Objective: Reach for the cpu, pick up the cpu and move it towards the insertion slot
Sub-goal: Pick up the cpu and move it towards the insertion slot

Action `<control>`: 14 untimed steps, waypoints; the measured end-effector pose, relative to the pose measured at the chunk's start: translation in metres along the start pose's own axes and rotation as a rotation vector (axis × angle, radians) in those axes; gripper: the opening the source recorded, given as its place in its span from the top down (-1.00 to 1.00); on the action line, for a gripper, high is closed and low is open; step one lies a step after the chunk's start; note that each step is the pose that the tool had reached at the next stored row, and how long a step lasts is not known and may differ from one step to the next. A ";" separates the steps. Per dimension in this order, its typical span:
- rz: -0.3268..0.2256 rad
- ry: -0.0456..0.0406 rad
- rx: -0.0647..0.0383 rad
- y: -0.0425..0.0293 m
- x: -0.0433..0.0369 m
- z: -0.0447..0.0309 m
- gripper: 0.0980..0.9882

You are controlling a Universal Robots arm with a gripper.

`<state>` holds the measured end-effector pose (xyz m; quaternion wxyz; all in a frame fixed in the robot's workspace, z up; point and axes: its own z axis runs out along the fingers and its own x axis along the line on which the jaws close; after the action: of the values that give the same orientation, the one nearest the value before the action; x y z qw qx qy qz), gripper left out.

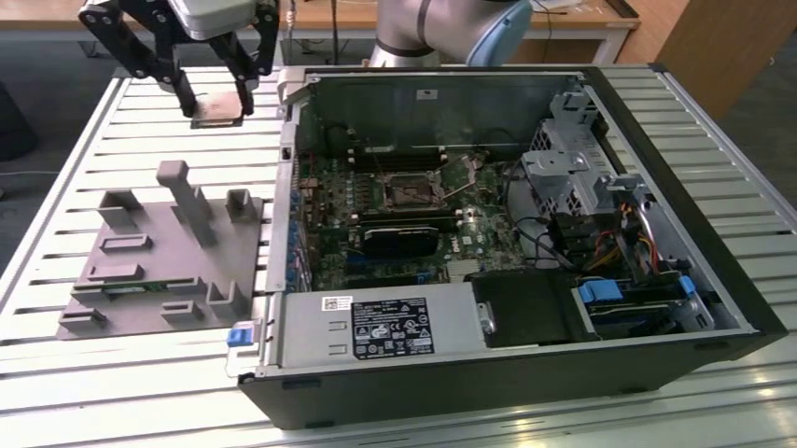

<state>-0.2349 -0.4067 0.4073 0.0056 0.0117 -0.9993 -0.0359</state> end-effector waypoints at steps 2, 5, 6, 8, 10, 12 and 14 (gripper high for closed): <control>0.000 0.0000 0.000 -0.0001 -0.0072 -0.0001 0.00; 0.000 0.0000 0.000 -0.0004 -0.0172 -0.0002 0.00; 0.000 0.0000 0.000 -0.0005 -0.0208 -0.0003 0.00; 0.000 0.0000 0.000 -0.0006 -0.0284 -0.0003 0.00; 0.000 0.0000 0.000 -0.0008 -0.0357 -0.0004 0.00; 0.000 0.0000 0.000 -0.0009 -0.0431 -0.0005 0.00; 0.000 0.0000 0.000 -0.0011 -0.0507 -0.0006 0.00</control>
<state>-0.1842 -0.4066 0.4073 0.0057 0.0117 -0.9993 -0.0359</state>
